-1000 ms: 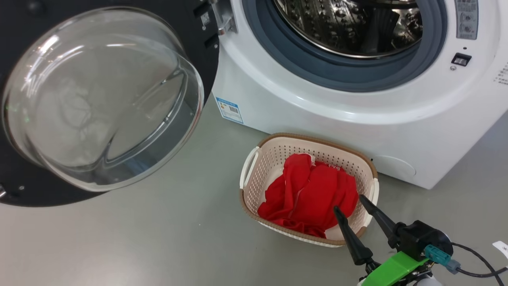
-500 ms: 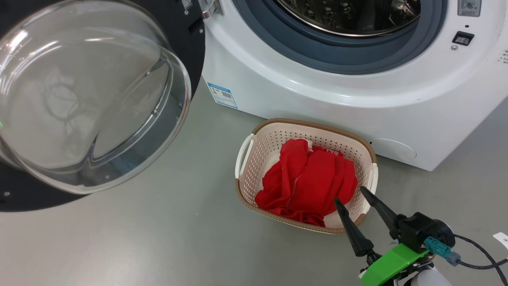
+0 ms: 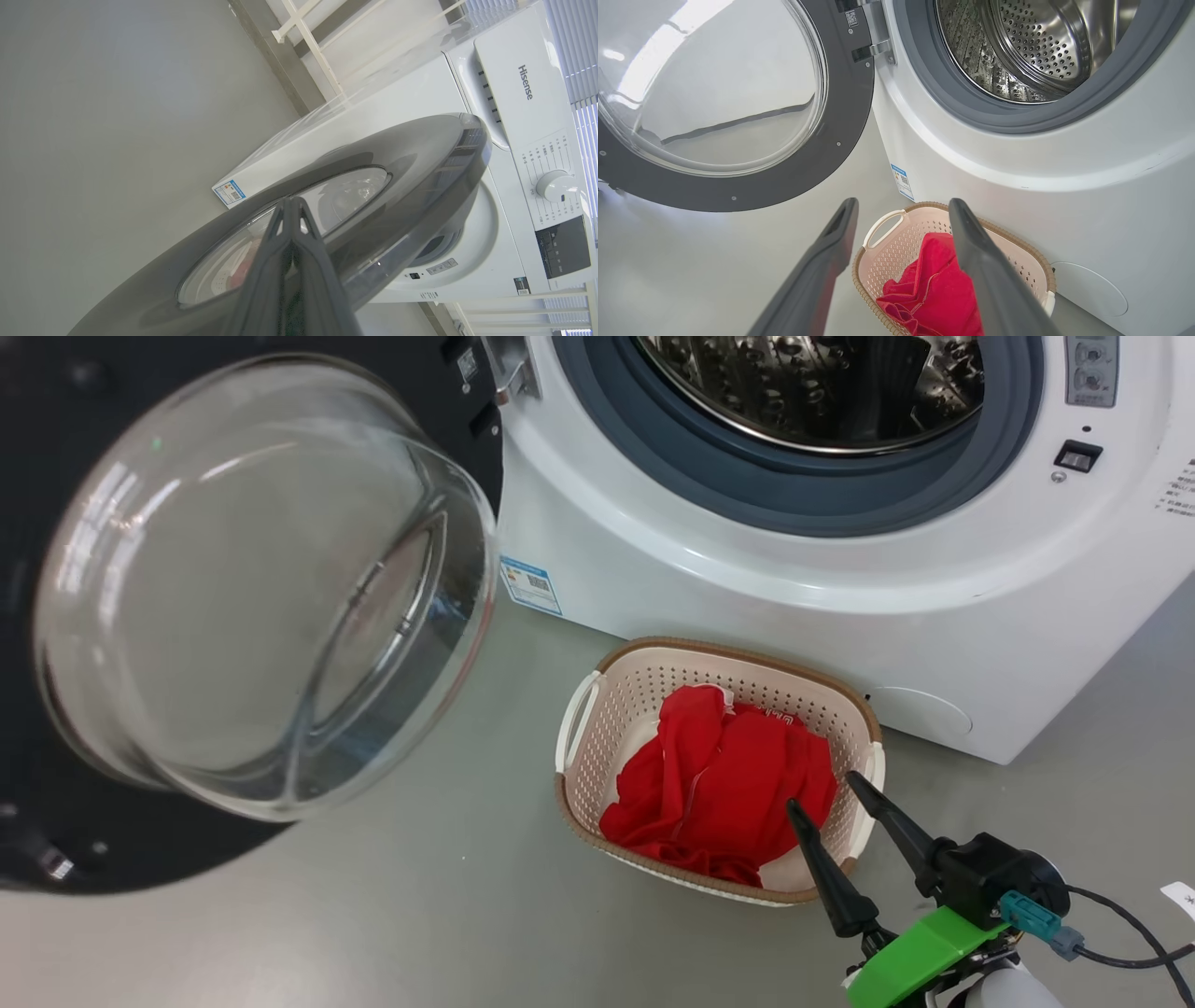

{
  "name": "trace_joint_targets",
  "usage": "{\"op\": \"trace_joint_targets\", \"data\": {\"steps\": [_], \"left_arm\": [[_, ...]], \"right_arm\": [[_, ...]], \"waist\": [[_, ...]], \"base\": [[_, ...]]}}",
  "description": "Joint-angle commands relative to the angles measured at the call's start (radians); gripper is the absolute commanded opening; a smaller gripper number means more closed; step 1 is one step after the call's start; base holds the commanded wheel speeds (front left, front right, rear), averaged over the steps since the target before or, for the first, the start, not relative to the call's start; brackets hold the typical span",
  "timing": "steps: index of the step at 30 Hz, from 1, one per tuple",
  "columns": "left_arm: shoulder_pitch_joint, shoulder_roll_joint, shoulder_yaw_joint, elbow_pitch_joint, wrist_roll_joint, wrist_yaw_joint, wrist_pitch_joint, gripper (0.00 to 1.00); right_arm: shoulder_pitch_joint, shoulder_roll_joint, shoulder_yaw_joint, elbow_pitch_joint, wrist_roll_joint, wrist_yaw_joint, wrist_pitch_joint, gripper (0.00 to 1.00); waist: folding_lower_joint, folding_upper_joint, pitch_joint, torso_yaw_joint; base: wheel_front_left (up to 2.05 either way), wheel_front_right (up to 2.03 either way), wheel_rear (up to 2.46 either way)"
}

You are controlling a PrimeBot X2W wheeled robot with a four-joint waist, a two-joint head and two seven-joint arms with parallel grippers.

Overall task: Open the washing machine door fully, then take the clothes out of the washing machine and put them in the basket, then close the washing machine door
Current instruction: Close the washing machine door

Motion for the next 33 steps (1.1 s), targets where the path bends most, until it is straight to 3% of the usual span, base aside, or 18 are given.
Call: {"op": "trace_joint_targets", "data": {"steps": [1,13,20,33], "left_arm": [[0.020,0.036,0.018,-0.069,-0.020,-0.003,0.052,0.00],[0.152,0.011,0.068,-0.369,-0.060,-0.003,0.239,0.00],[0.193,-0.064,0.106,-0.533,-0.082,-0.003,0.333,0.00],[0.188,-0.267,0.130,-0.732,-0.077,-0.003,0.405,0.00]], "right_arm": [[0.001,0.005,0.018,-0.025,0.003,0.002,-0.005,1.00],[0.037,0.016,-0.001,-0.046,0.015,0.002,-0.005,1.00],[0.067,0.018,-0.022,-0.061,0.017,0.002,-0.005,1.00],[0.078,0.037,-0.035,-0.078,0.015,0.002,-0.005,1.00]], "waist": [[0.0000,0.0000,-0.011,0.000],[0.0000,0.0000,-0.060,-0.031],[0.0000,0.0000,-0.078,-0.054],[0.0000,0.0000,-0.094,-0.136]], "base": [[0.00,0.00,0.00],[0.00,0.00,0.00],[0.00,0.00,0.00],[0.00,0.00,0.00]]}}
